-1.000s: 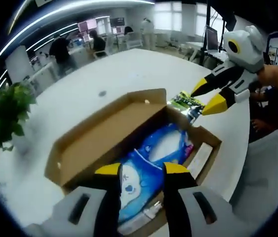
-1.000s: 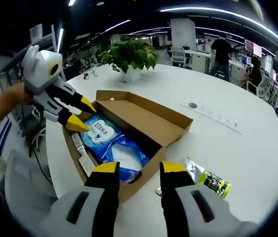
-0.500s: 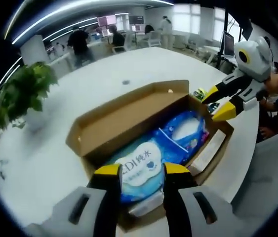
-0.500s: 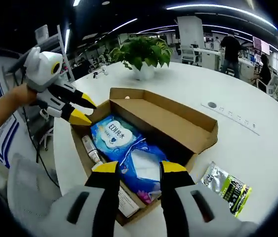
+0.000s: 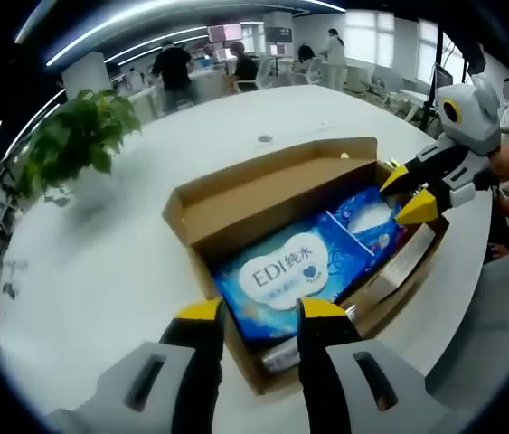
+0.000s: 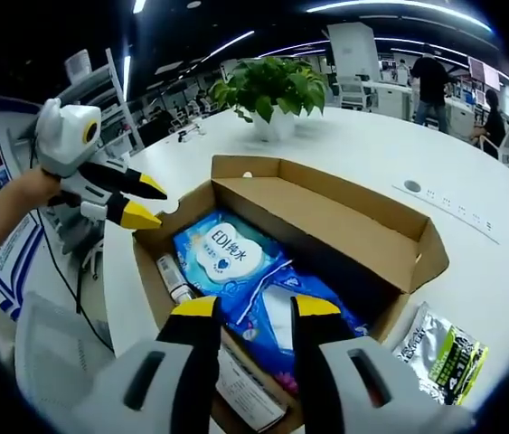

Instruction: Operate the shoe box by opening the lid, removing the specified soft item, and placing it in the target area until the item is outside and the box remains undamaged.

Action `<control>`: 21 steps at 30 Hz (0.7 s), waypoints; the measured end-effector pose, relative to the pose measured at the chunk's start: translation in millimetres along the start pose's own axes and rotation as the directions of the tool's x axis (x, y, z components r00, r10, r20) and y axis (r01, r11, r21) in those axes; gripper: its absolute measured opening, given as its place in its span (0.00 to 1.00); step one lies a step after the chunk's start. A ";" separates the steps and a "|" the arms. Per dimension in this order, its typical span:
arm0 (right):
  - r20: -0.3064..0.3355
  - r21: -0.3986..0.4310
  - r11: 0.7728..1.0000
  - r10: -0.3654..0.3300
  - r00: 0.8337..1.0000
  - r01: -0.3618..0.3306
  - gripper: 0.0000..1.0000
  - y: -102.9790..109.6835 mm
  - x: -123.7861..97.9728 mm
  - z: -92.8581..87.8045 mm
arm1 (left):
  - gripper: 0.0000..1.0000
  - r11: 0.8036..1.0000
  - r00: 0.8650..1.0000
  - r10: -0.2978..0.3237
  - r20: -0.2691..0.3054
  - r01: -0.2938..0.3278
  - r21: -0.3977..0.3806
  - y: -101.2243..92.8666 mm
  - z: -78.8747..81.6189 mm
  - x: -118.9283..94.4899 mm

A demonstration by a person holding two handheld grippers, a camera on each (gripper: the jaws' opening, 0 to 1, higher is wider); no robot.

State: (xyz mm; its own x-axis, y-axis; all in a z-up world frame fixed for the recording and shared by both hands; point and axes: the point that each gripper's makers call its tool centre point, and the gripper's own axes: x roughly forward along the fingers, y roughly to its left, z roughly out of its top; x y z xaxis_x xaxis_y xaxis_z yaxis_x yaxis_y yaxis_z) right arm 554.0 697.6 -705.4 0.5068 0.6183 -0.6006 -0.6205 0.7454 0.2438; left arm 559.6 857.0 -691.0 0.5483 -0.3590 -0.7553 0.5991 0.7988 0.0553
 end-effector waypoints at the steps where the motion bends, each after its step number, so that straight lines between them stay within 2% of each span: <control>1: -0.001 0.003 1.000 0.004 1.000 -0.004 0.28 0.9 2.9 0.3 | 0.30 1.000 1.000 0.006 -0.002 -0.006 -0.013 2.4 -3.1 0.1; 7: -0.009 0.007 1.000 0.020 1.000 -0.019 0.26 6.0 14.5 1.2 | 0.28 0.996 0.999 0.050 -0.009 -0.050 -0.072 14.3 -18.8 -2.8; 11: -0.017 0.009 1.000 0.027 0.999 -0.026 0.24 8.2 23.8 0.3 | 0.26 0.991 0.998 0.054 -0.014 -0.056 -0.120 17.7 -27.9 -1.9; 15: -0.030 0.004 0.999 0.032 0.999 -0.032 0.23 9.9 32.5 -1.5 | 0.21 0.985 0.998 0.055 -0.024 -0.058 -0.161 18.4 -37.4 -0.2; 21: -0.051 -0.001 1.000 0.027 0.998 -0.027 0.22 8.7 43.5 -4.5 | 0.09 0.979 0.999 0.034 -0.034 -0.040 -0.201 14.6 -45.2 4.7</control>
State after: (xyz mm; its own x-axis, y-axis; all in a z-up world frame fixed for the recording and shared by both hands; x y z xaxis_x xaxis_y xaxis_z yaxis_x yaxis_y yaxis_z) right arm 568.0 729.9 -732.8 0.4584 0.6248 -0.6320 -0.6346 0.7280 0.2595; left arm 544.5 888.8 -723.3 0.5482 -0.3150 -0.7748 0.4471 0.8933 -0.0468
